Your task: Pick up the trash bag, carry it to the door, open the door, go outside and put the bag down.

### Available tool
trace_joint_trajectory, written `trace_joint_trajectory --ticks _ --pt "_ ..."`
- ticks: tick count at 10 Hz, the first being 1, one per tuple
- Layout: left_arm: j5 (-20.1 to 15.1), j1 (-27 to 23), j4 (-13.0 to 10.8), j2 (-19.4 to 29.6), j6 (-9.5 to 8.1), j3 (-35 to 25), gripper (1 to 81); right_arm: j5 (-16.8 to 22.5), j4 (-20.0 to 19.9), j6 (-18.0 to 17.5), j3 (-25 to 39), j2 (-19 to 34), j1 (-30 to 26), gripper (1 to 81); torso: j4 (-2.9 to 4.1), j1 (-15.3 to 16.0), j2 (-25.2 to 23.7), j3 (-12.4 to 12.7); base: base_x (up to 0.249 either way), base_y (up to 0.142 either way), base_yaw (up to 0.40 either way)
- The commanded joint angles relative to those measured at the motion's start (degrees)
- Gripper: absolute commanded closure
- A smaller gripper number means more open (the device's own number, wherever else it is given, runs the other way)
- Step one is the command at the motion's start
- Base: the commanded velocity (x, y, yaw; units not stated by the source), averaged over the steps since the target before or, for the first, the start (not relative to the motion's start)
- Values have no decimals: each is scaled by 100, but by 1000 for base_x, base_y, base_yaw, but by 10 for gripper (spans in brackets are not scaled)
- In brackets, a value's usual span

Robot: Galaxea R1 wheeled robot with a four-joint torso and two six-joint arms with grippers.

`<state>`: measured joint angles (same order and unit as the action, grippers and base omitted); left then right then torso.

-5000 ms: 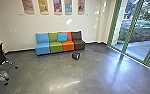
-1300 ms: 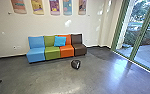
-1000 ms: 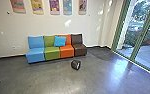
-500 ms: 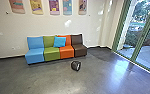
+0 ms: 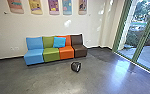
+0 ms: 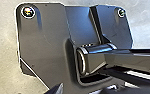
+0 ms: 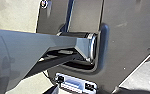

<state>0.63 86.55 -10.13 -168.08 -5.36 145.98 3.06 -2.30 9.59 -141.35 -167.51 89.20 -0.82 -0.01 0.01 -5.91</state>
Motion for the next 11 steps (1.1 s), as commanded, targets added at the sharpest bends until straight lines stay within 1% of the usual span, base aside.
trace_joint_trajectory --ticks 1,11 --pt "-327 -205 -15 29 35 -43 10 397 37 34 38 13 -187 10 0 1 -1 0 116 0 0" --pt "-327 -204 2 20 35 -43 10 397 37 34 12 4 -187 10 0 1 -1 0 138 0 0"
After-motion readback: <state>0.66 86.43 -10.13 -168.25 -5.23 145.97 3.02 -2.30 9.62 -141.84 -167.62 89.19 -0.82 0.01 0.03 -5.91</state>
